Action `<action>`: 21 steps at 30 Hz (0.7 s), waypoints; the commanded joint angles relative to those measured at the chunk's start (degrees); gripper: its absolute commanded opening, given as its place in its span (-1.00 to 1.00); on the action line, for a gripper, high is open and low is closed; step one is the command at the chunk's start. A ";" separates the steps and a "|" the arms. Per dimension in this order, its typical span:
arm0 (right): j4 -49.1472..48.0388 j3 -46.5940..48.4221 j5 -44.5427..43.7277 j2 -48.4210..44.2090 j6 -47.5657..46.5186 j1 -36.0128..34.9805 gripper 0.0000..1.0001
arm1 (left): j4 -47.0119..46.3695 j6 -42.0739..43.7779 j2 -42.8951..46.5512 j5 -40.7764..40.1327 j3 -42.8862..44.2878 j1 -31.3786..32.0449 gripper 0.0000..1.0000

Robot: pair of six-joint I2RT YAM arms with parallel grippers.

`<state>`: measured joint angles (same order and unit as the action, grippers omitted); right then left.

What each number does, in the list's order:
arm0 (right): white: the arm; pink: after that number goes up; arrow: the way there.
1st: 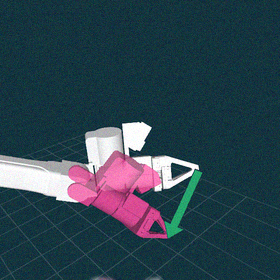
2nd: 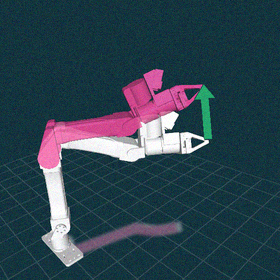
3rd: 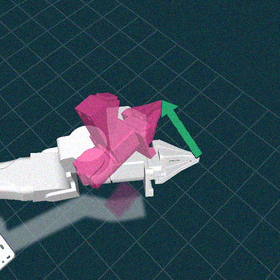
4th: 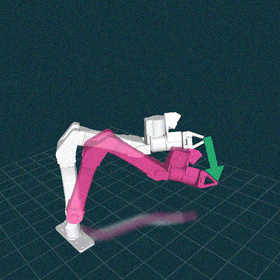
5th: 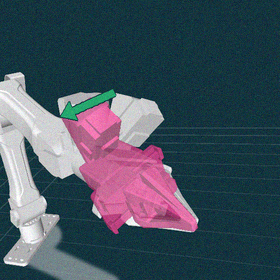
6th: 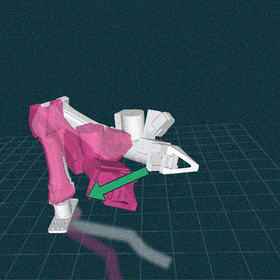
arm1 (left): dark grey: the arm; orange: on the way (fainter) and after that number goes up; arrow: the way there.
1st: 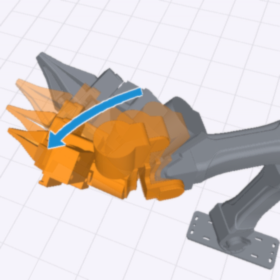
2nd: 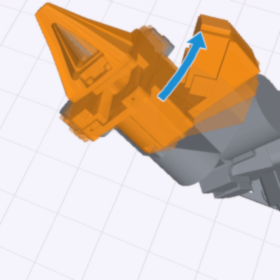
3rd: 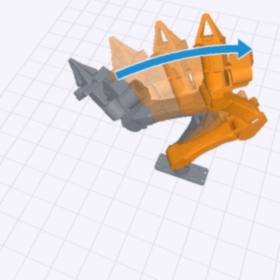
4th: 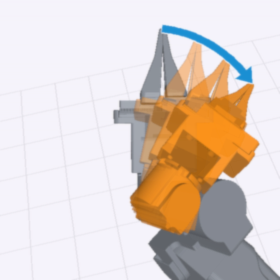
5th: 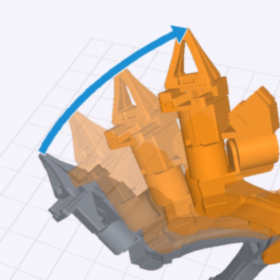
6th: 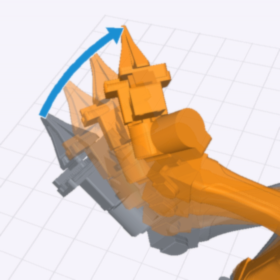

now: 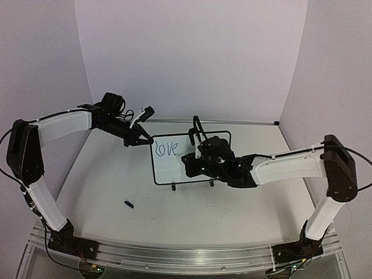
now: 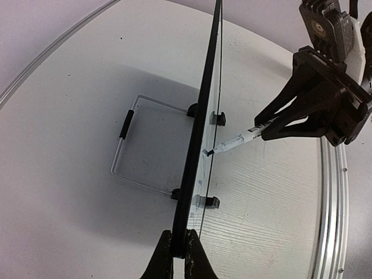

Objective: Write a sentence on the whiteboard

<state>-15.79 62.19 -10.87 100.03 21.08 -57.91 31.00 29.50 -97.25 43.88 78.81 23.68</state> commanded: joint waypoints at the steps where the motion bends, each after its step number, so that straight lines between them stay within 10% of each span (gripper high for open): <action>1: 0.50 -0.32 -4.32 -2.56 -0.35 0.58 -1.00 | -0.14 1.97 1.87 -4.44 -0.06 -0.29 -1.00; 21: 0.72 -5.74 -0.74 -13.31 -0.68 0.53 -1.00 | -0.16 1.89 2.14 -4.41 -0.23 -0.30 -1.00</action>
<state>-15.03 57.62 -12.57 89.55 20.84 -57.52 31.07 29.54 -97.14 43.88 78.76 23.73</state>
